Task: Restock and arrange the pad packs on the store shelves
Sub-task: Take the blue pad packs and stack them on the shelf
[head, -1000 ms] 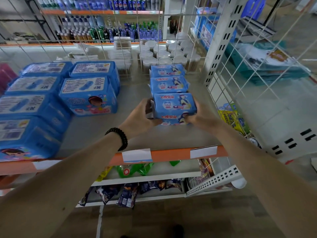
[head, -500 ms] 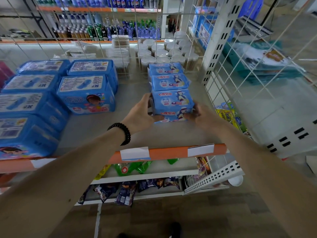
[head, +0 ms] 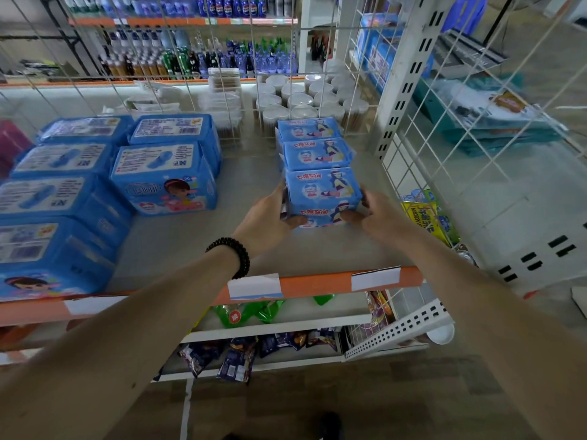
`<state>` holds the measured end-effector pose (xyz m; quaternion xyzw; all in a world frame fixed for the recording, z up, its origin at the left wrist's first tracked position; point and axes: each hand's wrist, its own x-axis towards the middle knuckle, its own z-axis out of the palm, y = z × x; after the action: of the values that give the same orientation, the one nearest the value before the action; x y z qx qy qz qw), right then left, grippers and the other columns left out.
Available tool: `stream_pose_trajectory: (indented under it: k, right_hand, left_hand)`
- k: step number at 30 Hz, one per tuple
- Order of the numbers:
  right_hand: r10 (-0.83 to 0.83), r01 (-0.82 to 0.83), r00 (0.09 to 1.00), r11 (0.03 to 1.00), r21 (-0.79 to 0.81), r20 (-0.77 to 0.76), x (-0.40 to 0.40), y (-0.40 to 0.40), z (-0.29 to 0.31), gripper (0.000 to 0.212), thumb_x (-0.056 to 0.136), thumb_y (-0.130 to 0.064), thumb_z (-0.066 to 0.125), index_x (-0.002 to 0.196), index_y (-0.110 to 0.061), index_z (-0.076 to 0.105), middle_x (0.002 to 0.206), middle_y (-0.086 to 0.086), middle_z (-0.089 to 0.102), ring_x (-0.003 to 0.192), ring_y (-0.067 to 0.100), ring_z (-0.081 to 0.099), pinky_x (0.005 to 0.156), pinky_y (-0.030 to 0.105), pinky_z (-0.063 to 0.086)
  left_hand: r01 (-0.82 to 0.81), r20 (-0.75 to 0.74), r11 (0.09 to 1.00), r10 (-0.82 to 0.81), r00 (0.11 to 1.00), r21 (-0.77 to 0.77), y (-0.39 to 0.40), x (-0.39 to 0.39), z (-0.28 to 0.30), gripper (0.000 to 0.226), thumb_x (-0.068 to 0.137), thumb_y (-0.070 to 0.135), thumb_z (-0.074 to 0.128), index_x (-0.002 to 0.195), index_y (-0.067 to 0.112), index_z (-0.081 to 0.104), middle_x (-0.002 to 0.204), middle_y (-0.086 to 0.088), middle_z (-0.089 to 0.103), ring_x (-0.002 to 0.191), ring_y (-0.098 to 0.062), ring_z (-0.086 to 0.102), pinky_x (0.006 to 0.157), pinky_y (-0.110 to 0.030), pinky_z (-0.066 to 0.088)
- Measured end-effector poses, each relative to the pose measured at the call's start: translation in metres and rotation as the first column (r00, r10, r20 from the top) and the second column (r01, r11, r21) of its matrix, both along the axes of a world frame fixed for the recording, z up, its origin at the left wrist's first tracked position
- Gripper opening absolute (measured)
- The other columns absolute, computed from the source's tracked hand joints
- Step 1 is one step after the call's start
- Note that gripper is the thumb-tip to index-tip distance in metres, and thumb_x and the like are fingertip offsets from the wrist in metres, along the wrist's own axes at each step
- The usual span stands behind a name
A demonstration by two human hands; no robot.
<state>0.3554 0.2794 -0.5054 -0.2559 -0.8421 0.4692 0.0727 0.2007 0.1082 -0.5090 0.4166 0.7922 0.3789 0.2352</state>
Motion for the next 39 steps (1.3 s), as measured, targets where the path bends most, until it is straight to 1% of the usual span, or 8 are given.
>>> stream_pose_trajectory:
  k: [6, 10, 13, 17, 21, 26, 32, 39]
  right_hand:
    - [-0.004, 0.004, 1.0, 1.0, -0.015, 0.022, 0.002, -0.001, -0.002, 0.049, 0.096, -0.012, 0.063, 0.14, -0.02, 0.045, 0.127, -0.007, 0.057, 0.124, 0.009, 0.048, 0.101, 0.031, 0.047]
    - [0.01, -0.009, 1.0, 1.0, 0.024, -0.016, 0.008, -0.006, 0.002, 0.061, 0.094, -0.009, 0.066, 0.146, -0.021, 0.037, 0.126, -0.015, 0.054, 0.113, -0.014, 0.05, 0.089, 0.006, 0.047]
    - [0.023, -0.02, 0.999, 0.998, 0.065, -0.045, 0.015, -0.01, 0.004, 0.088, 0.083, -0.027, 0.081, 0.151, -0.015, 0.026, 0.143, -0.005, 0.049, 0.13, -0.005, 0.047, 0.106, 0.03, 0.049]
    - [0.003, -0.002, 1.0, 0.983, 0.186, -0.005, 0.026, -0.021, 0.014, 0.123, 0.074, -0.056, 0.076, 0.159, -0.016, -0.004, 0.167, 0.002, 0.011, 0.152, 0.017, 0.01, 0.122, 0.044, 0.014]
    - [0.0, -0.008, 1.0, 0.946, 0.324, 0.024, 0.034, -0.024, 0.019, 0.121, 0.075, -0.073, 0.06, 0.158, -0.021, -0.011, 0.167, 0.0, -0.006, 0.154, 0.019, -0.003, 0.123, 0.053, 0.009]
    - [0.033, -0.063, 0.997, 0.901, 0.429, 0.075, 0.041, -0.027, 0.028, 0.122, 0.063, -0.1, 0.031, 0.153, -0.037, -0.02, 0.165, -0.009, -0.018, 0.153, 0.021, -0.012, 0.122, 0.06, 0.006]
    - [0.098, -0.104, 0.994, 0.862, 0.496, 0.038, 0.044, -0.044, 0.069, 0.104, 0.074, -0.092, 0.028, 0.152, -0.044, -0.021, 0.16, -0.018, -0.029, 0.15, 0.011, -0.023, 0.123, 0.054, -0.001]
    - [0.214, -0.062, 0.965, 0.745, 0.664, -0.15, 0.055, -0.099, 0.136, 0.087, 0.083, -0.087, 0.023, 0.152, -0.05, -0.015, 0.163, -0.021, -0.018, 0.152, 0.009, -0.017, 0.124, 0.053, 0.006]
  left_hand:
    - [-0.036, 0.044, 0.999, 0.037, 0.998, -0.025, -0.003, -0.003, -0.004, 0.055, 0.088, 0.026, 0.076, 0.135, 0.018, 0.047, 0.138, 0.005, 0.059, 0.124, -0.012, 0.058, 0.103, -0.035, 0.051]
    - [-0.046, 0.025, 0.998, 0.047, 0.999, -0.03, -0.008, 0.004, -0.002, 0.067, 0.083, 0.034, 0.08, 0.136, 0.019, 0.043, 0.14, 0.004, 0.056, 0.125, -0.014, 0.056, 0.105, -0.042, 0.05]
    - [-0.037, -0.004, 0.999, 0.037, 0.999, 0.021, -0.017, 0.013, 0.007, 0.092, 0.078, 0.042, 0.084, 0.149, 0.021, 0.029, 0.141, 0.014, 0.049, 0.121, 0.0, 0.046, 0.101, -0.027, 0.043]
    - [-0.051, -0.202, 0.998, 0.057, 0.978, 0.035, -0.028, 0.026, 0.017, 0.096, 0.078, 0.051, 0.08, 0.15, 0.022, 0.024, 0.136, 0.019, 0.043, 0.114, 0.009, 0.034, 0.102, -0.024, 0.038]
    - [-0.133, -0.315, 0.99, 0.111, 0.943, -0.049, -0.038, 0.034, 0.021, 0.11, 0.077, 0.076, 0.063, 0.157, 0.02, 0.011, 0.164, 0.0, 0.023, 0.149, -0.02, 0.022, 0.12, -0.044, 0.023]
    - [-0.142, -0.458, 0.981, 0.065, 0.887, -0.135, -0.055, 0.042, 0.03, 0.114, 0.073, 0.091, 0.045, 0.156, 0.031, -0.005, 0.168, 0.009, -0.004, 0.154, -0.019, -0.003, 0.122, -0.06, 0.014]
    - [-0.134, -0.581, 0.975, 0.006, 0.814, -0.178, -0.077, 0.058, 0.077, 0.108, 0.078, 0.089, 0.036, 0.156, 0.033, -0.013, 0.166, 0.011, -0.017, 0.154, -0.018, -0.014, 0.122, -0.061, 0.002]
    - [-0.063, -0.742, 0.995, 0.102, 0.662, 0.081, -0.129, 0.083, 0.142, 0.094, 0.083, 0.088, 0.022, 0.158, 0.032, 0.011, 0.168, 0.01, 0.005, 0.154, -0.023, 0.012, 0.118, -0.063, 0.02]
